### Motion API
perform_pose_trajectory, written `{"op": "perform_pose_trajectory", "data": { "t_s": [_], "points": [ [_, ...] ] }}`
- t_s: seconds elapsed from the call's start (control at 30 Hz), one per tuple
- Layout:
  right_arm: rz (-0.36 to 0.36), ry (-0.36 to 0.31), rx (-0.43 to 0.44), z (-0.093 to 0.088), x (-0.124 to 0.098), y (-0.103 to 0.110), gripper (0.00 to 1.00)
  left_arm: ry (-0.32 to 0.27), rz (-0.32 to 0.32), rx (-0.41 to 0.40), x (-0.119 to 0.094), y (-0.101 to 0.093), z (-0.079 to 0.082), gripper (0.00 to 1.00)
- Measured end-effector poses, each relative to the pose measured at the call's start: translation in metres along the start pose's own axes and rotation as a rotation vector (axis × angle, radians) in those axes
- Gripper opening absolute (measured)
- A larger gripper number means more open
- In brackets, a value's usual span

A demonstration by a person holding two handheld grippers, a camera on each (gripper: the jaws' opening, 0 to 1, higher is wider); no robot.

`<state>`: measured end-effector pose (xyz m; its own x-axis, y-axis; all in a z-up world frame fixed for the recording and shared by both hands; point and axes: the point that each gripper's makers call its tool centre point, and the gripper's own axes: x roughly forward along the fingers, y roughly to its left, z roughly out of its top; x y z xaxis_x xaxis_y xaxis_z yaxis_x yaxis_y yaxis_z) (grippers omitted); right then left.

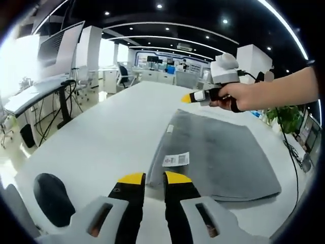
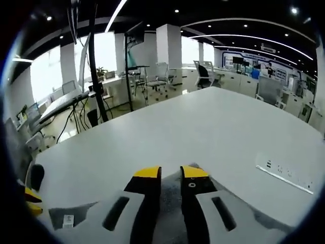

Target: Fold the towel on the table until its edges align and the towel forms a compact rectangular stack.

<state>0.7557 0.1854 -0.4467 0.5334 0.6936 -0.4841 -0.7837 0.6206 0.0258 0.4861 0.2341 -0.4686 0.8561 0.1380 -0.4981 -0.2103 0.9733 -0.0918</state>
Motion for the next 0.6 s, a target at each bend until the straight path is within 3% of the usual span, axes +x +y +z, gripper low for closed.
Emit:
{"op": "perform_pose_trajectory", "data": {
  "t_s": [0.13,0.43,0.6],
  "points": [
    [0.000,0.017,0.005,-0.006,-0.011,-0.006,0.16,0.013,-0.029,0.009,-0.001,-0.008,-0.003,0.16],
    [0.007,0.006,0.025,0.000,-0.042,-0.021,0.23,0.014,-0.133,0.094,-0.008,-0.045,0.008,0.29],
    [0.006,0.004,0.035,0.001,-0.057,-0.029,0.30,0.040,-0.206,0.132,-0.011,-0.069,0.011,0.49]
  ]
}}
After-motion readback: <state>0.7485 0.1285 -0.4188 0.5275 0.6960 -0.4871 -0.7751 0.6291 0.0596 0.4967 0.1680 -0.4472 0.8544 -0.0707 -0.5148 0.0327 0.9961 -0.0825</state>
